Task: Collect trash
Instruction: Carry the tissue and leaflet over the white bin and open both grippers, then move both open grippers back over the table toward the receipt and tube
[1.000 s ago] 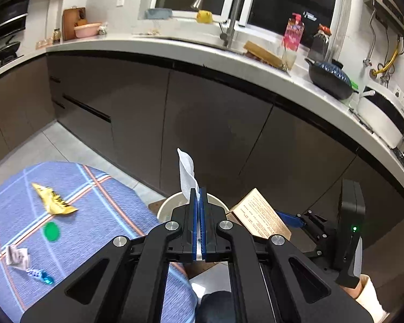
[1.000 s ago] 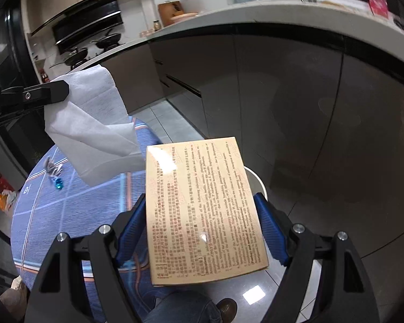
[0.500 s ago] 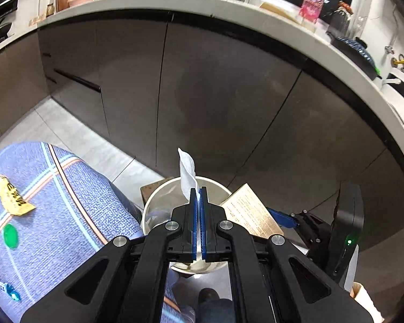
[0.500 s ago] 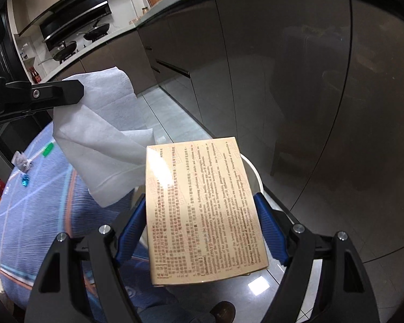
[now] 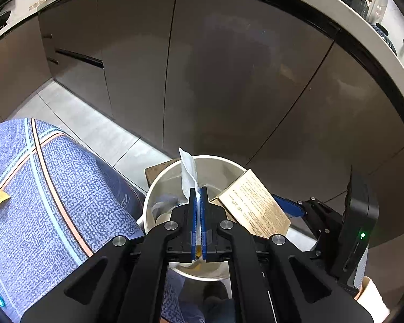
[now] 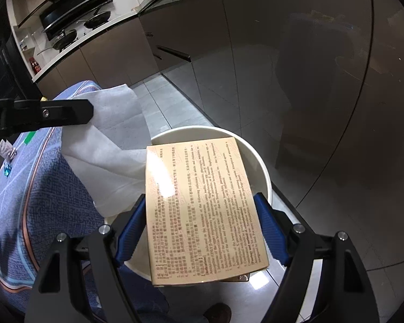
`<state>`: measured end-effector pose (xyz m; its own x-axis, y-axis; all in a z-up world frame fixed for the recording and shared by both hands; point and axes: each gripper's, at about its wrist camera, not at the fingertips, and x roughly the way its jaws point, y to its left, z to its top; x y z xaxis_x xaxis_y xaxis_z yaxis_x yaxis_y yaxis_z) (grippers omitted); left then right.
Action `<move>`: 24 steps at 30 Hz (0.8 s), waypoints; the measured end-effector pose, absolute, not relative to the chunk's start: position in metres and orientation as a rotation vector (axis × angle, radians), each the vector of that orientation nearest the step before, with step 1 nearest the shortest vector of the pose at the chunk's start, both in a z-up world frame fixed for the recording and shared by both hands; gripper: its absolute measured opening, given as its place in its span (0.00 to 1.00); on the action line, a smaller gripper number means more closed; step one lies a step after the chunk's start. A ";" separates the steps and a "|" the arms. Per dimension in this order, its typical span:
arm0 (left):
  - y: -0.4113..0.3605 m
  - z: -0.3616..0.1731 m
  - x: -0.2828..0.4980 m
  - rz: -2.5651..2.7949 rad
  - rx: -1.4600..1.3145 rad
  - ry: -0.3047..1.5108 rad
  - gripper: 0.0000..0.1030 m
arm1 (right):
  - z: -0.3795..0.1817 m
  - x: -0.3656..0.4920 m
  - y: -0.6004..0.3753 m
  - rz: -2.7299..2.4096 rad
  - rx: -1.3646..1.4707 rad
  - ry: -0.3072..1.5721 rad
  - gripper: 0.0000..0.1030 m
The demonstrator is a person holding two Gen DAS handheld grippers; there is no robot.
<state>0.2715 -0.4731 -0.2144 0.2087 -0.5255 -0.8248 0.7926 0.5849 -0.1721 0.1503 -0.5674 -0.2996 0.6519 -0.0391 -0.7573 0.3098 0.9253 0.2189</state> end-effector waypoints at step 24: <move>-0.437 -0.177 0.274 -0.808 0.235 0.857 0.92 | -0.273 0.131 -0.540 -0.184 0.209 0.778 0.97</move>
<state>0.2739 -0.4366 -0.1770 0.3863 -0.5380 -0.7492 0.7161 0.6869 -0.1241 0.1313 -0.5397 -0.2735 0.6984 -0.0867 -0.7104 0.2405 0.9633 0.1189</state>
